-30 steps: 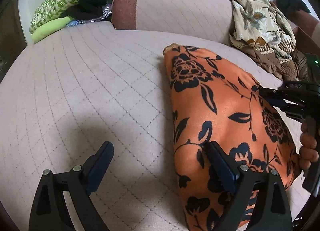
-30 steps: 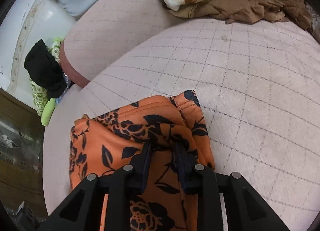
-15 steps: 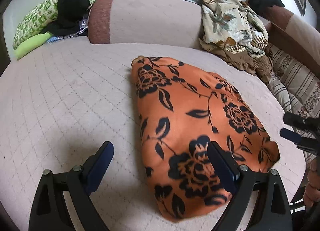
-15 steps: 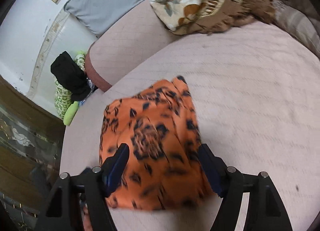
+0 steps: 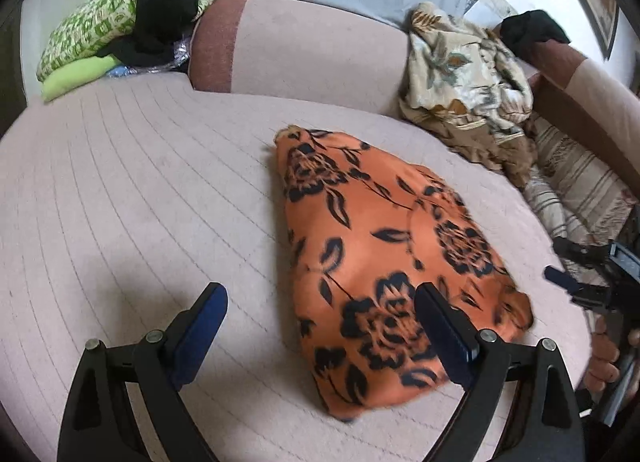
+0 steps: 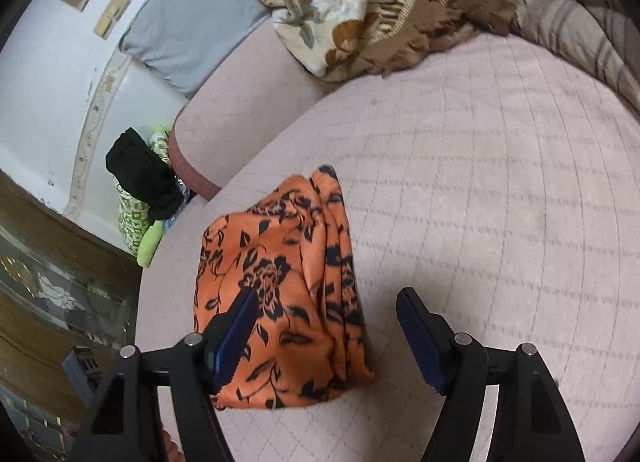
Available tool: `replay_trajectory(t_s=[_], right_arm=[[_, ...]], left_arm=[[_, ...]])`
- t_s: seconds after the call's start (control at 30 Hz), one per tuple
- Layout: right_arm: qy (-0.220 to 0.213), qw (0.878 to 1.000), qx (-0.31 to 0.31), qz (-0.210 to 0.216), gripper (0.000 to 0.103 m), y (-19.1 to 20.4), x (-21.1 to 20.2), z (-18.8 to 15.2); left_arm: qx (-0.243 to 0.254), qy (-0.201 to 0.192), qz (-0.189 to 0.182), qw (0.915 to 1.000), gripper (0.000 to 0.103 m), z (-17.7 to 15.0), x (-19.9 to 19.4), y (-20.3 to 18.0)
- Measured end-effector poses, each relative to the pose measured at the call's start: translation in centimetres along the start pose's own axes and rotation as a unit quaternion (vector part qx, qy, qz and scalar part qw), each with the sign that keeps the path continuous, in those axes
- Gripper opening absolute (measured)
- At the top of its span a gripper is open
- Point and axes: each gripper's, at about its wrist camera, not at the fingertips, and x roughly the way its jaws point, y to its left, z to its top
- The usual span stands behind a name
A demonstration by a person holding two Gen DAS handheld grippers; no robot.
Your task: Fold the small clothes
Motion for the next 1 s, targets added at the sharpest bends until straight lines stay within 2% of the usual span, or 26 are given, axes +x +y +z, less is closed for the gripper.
replay_trajectory(t_s=[0.07,0.17,0.23,0.27,0.33,0.4,0.53,0.67,0.83,0.93,1.0], right_arm=[[0.001,1.0,-0.019,-0.006,0.075,0.8,1.0,0.4],[0.0,0.999,-0.036,0.001,0.073,2.1,2.7,1.0],[0.003,0.999,-0.053,0.01,0.067,3.0,4.0,1.2],[0.002,0.998,-0.064,0.016,0.06,3.6,4.5,1.2],[0.01,0.996,-0.091,0.022,0.051,4.9,5.7,1.0],[0.037,0.992,-0.114,0.033,0.043,6.0,7.4,0.5],[0.09,0.987,-0.128,-0.025,0.042,5.7,11.5,-0.2],[0.081,0.991,-0.11,-0.017,0.039,5.8,11.5,1.1],[0.063,0.993,-0.099,0.002,0.042,7.0,11.8,2.2],[0.089,0.992,-0.091,-0.024,0.041,7.2,14.0,1.9],[0.09,0.991,-0.09,-0.028,0.041,7.1,14.4,1.6]], left_arm=[[0.012,0.002,0.017,0.9998,0.095,0.8,0.8,-0.1],[0.008,0.012,0.019,0.9997,0.095,1.5,2.2,0.0],[0.002,0.026,0.019,0.9995,0.095,1.5,3.2,0.1],[0.003,0.036,0.024,0.9991,0.095,1.4,3.7,0.1],[0.02,0.059,0.045,0.997,0.095,1.0,5.0,-0.4],[0.035,0.052,0.057,0.9964,0.095,0.6,5.3,-0.7],[0.053,0.041,0.071,0.9952,0.095,0.5,5.1,-1.5],[0.059,0.035,0.08,0.9945,0.095,0.5,5.0,-1.7],[0.061,0.035,0.084,0.994,0.095,0.6,5.0,-1.8],[0.064,0.034,0.086,0.9936,0.095,0.5,5.1,-2.0],[0.069,0.033,0.089,0.9931,0.095,0.4,5.0,-2.1]])
